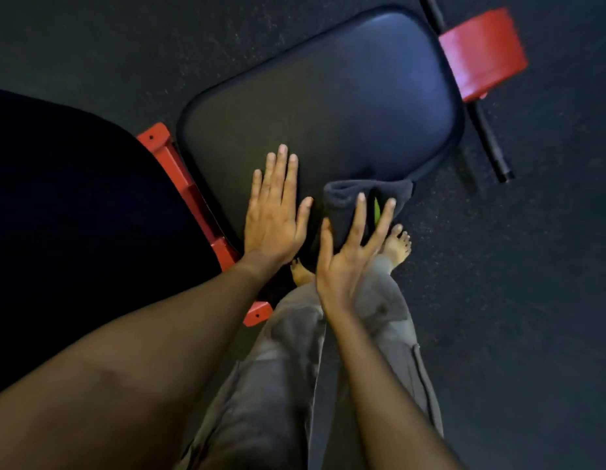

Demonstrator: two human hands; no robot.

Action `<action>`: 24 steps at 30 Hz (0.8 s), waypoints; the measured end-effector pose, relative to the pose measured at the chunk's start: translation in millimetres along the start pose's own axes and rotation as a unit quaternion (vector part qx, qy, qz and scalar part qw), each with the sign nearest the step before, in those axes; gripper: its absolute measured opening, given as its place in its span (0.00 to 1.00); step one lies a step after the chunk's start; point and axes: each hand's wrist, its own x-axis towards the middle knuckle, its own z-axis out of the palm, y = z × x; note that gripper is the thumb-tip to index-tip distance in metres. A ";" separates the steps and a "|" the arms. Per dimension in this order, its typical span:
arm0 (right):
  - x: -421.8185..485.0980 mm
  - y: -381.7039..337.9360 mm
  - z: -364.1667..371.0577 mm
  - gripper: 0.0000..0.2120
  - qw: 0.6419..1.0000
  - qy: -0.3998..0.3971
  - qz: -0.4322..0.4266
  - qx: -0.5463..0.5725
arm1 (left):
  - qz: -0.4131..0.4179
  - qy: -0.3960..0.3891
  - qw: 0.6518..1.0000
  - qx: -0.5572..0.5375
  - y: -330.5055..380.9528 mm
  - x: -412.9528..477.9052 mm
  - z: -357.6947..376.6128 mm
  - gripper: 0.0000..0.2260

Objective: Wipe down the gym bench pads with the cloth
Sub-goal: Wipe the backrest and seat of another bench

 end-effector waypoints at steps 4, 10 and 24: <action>46.1 -3.0 5.1 0.23 0.989 0.104 0.077 0.074 | 0.006 -0.007 1.000 0.028 0.5 0.8 1.2 0.28; 14.0 -25.0 16.6 0.32 0.971 0.130 0.157 0.129 | 0.011 -0.007 0.999 0.044 0.0 0.9 3.4 0.27; 21.8 -19.0 14.2 0.34 0.957 0.133 0.202 0.161 | 0.008 0.009 0.999 0.031 1.7 0.5 3.4 0.26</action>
